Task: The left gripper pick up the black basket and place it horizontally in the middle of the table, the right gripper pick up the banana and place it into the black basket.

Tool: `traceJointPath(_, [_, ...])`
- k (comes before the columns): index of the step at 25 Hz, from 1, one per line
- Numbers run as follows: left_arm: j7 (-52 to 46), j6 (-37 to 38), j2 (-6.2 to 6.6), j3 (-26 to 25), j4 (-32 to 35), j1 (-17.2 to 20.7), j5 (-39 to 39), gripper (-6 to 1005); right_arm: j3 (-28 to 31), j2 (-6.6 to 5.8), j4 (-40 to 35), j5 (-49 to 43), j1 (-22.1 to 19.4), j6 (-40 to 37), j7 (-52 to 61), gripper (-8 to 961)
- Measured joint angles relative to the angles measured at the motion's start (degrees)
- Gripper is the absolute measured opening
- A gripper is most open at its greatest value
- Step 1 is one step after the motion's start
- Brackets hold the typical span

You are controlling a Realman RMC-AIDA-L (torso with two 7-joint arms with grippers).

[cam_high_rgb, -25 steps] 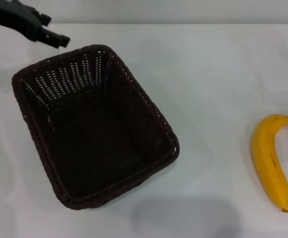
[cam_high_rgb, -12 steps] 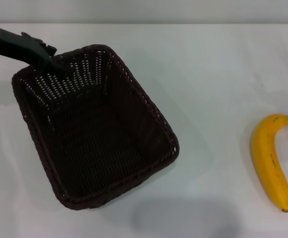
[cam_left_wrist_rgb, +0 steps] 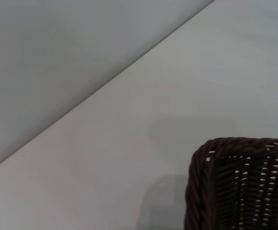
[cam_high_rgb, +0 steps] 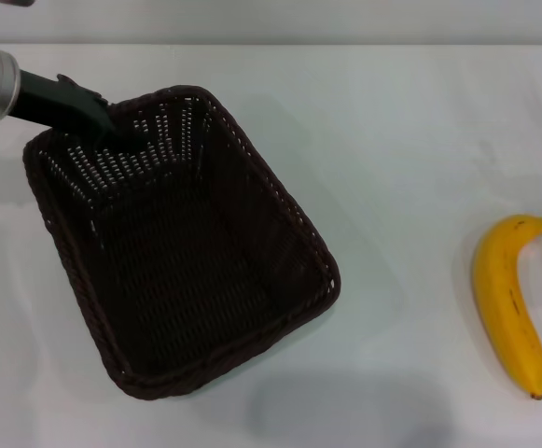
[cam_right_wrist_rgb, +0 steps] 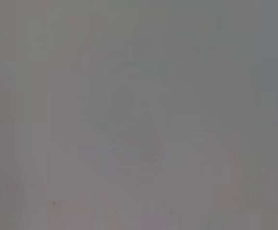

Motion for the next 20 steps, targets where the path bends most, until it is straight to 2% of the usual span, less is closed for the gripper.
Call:
traceJointPath(1, [-0.04, 0.00, -0.03, 0.00, 0.00, 0.10, 0.00, 597, 0.00, 0.00, 0.00, 0.00, -0.05, 0.03, 0.00, 858])
traceJointPath(10, [-1.47, -0.06, -0.01, -0.31, 0.01, 0.58, -0.29, 419, 0.00, 0.00, -0.01, 0.00, -0.18, 0.04, 0.04, 858])
traceJointPath(17, [-8.54, -3.02, 1.59, -0.53, 0.47, 0.60, -0.48, 293, 0.00, 0.00, -0.01, 0.01, -0.11, 0.04, 0.07, 858])
traceJointPath(20, [-10.77, -4.38, 2.15, -2.55, 0.56, 0.95, -0.68, 290, 0.00, 0.00, -0.01, 0.01, 0.01, 0.03, 0.08, 857])
